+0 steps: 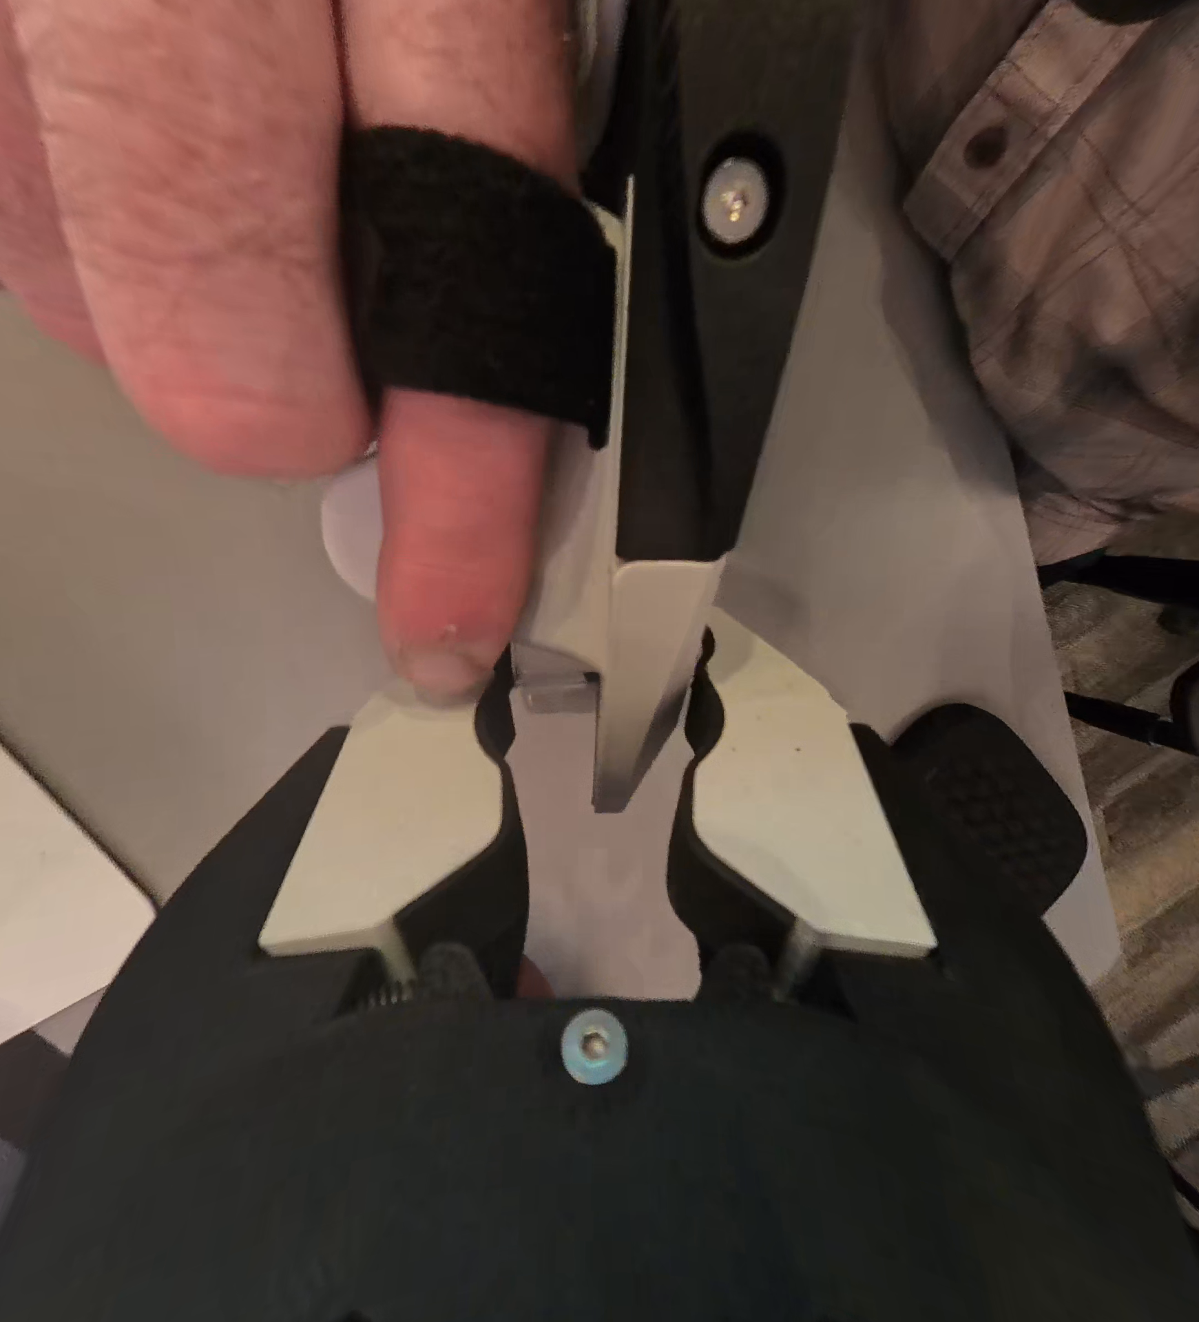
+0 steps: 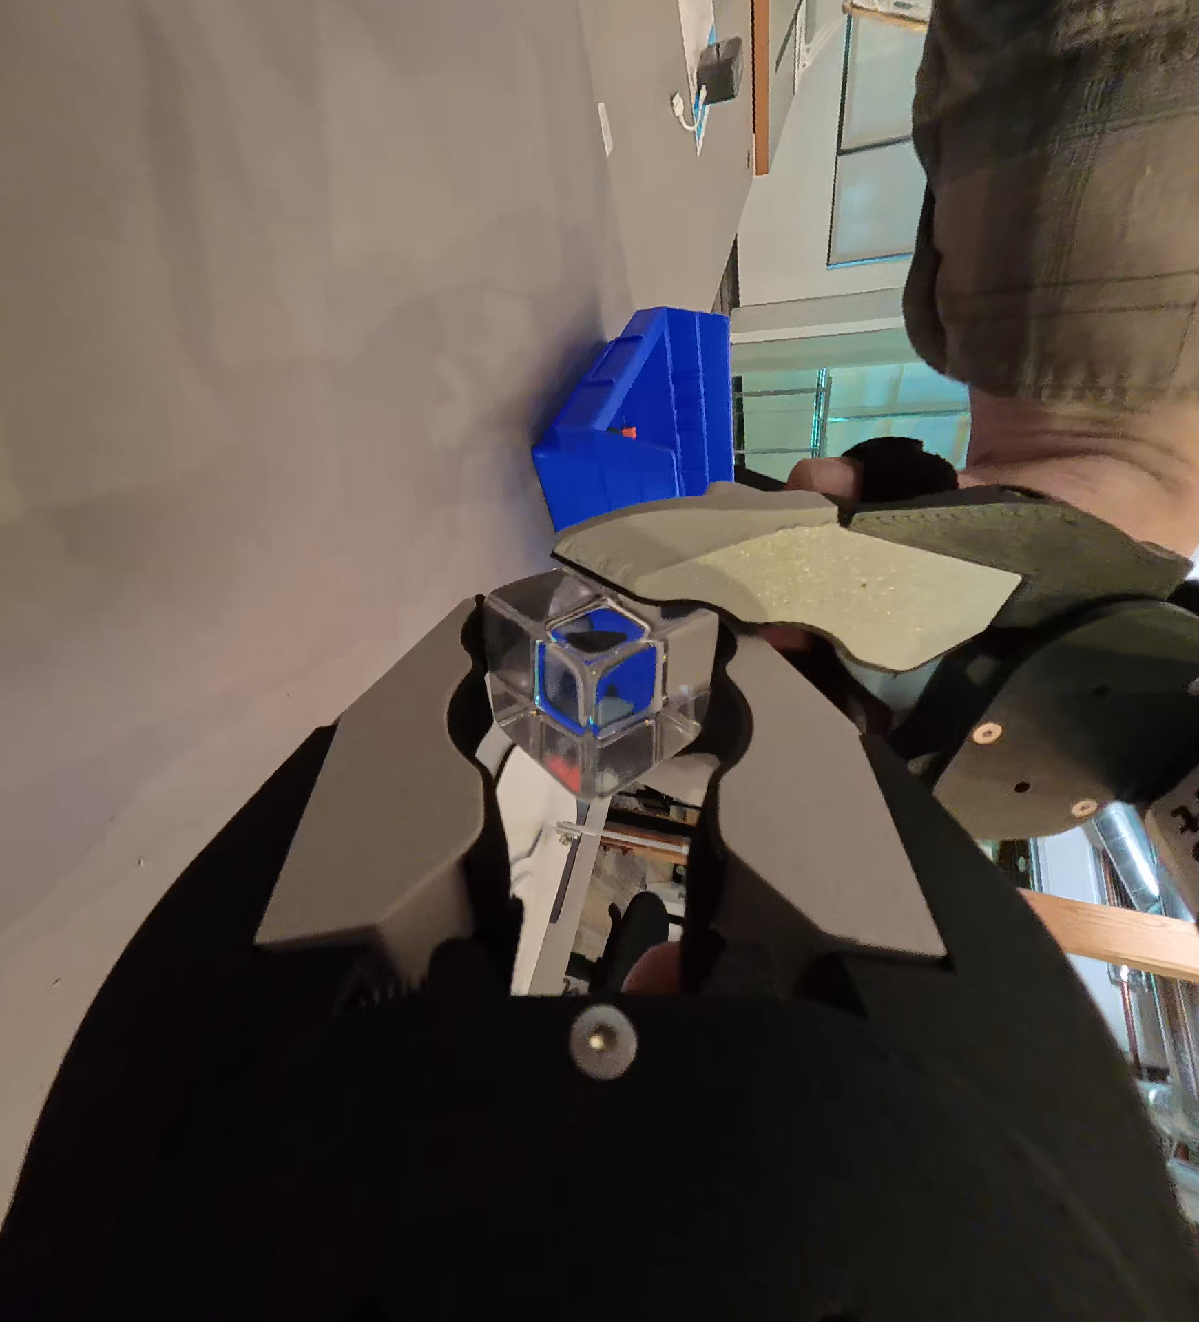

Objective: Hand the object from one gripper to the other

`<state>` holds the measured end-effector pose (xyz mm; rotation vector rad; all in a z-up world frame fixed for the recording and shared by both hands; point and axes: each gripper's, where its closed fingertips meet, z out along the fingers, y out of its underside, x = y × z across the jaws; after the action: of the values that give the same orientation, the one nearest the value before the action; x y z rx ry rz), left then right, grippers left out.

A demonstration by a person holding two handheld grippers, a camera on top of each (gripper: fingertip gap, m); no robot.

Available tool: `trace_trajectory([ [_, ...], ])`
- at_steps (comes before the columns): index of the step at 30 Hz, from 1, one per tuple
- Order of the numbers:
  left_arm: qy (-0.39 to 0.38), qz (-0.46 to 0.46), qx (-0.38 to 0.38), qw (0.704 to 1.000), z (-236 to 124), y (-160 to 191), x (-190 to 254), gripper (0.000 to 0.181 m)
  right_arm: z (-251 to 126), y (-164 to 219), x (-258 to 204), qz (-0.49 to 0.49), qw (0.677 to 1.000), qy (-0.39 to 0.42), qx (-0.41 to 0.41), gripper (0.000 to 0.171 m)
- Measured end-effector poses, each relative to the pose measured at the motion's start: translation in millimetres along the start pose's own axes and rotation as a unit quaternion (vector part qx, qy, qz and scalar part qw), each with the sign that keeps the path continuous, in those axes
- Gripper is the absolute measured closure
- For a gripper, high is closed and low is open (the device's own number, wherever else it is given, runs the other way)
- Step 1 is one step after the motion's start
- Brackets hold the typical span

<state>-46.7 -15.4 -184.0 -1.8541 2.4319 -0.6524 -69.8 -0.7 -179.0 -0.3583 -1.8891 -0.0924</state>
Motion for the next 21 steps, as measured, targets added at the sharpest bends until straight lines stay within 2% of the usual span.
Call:
trace_trajectory([
  [1,-0.013,-0.002,0.003,1.0,-1.9,-0.5,-2.9,0.136,-0.2,1.9,1.4,0.013,1.0,0.0,0.0,0.114],
  [4,-0.103,0.0,0.008,0.995,-14.2,-0.5,-21.0,0.121,-4.0,11.1,8.3,0.055,0.998,-0.002,0.001,0.114],
  [6,-0.196,0.016,-0.011,0.98,-24.9,5.9,-36.4,0.11,-8.1,19.1,10.9,0.089,0.996,-0.012,0.001,0.114],
  [9,-0.344,0.064,-0.043,0.936,-40.9,9.1,-52.4,0.108,-13.2,32.2,6.9,0.157,0.986,-0.057,-0.002,0.114],
  [12,-0.462,0.14,-0.068,0.873,-48.9,-1.1,-55.3,0.11,-17.3,40.7,-6.8,0.23,0.966,-0.121,0.006,0.114],
  [14,-0.513,0.198,-0.081,0.831,-43.9,-14.3,-50.5,0.113,-21.4,41.0,-18.7,0.275,0.946,-0.17,0.023,0.114],
  [17,-0.545,0.279,-0.108,0.783,-25.1,-33.3,-39.2,0.118,-29.1,36.5,-36.2,0.333,0.91,-0.243,0.055,0.115],
  [19,-0.542,0.304,-0.111,0.775,-9.1,-42.9,-34.0,0.117,-34.6,31.8,-47.1,0.361,0.884,-0.288,0.074,0.115],
  [21,-0.553,0.337,-0.129,0.751,-1.6,-49.1,-34.6,0.116,-40.4,25.7,-56.6,0.382,0.859,-0.328,0.093,0.115],
])
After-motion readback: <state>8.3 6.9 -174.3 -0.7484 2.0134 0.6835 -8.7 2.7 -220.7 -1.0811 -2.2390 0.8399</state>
